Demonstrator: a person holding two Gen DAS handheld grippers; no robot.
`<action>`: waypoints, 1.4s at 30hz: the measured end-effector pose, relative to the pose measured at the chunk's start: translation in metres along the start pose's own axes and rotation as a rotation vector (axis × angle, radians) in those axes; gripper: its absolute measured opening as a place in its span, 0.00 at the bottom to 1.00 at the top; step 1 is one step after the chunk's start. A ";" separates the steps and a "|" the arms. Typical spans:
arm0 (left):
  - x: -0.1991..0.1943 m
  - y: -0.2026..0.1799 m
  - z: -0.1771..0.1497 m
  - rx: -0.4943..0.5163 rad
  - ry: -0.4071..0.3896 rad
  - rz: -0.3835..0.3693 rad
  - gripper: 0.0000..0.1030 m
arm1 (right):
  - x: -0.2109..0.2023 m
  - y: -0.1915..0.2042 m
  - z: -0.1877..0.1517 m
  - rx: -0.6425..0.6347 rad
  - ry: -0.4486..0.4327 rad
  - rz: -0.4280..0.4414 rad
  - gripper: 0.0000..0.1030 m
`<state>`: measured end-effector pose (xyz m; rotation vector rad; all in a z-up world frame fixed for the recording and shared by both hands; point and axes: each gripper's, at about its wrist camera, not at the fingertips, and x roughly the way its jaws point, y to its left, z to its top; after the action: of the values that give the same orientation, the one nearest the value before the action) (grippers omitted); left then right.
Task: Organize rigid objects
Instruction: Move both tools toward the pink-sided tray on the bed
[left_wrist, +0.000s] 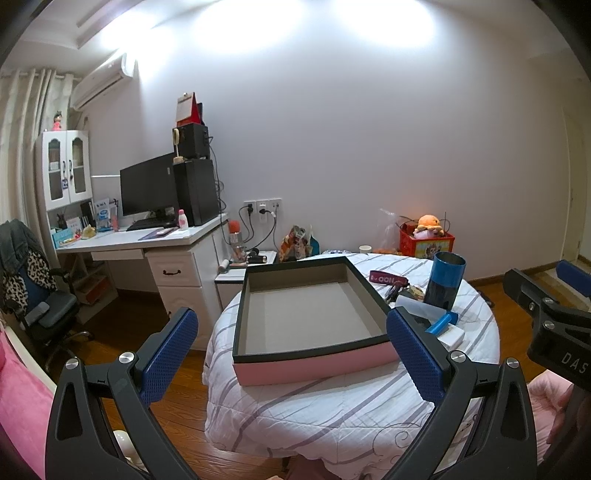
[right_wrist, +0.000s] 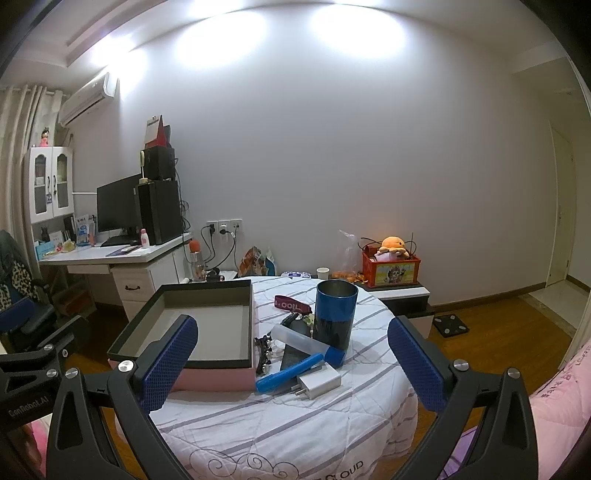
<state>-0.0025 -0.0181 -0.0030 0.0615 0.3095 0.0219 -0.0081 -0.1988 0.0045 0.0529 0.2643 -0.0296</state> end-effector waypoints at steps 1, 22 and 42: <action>0.000 0.000 0.000 0.001 0.002 0.000 1.00 | -0.001 0.000 0.000 0.000 0.000 -0.001 1.00; 0.005 0.008 -0.006 -0.005 0.021 0.018 1.00 | 0.005 -0.005 -0.004 0.001 0.027 -0.010 1.00; 0.039 0.008 0.011 -0.024 0.082 0.027 1.00 | 0.031 -0.007 0.002 -0.003 0.072 -0.008 1.00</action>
<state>0.0377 -0.0097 -0.0035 0.0408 0.3908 0.0555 0.0225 -0.2067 -0.0019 0.0498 0.3362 -0.0349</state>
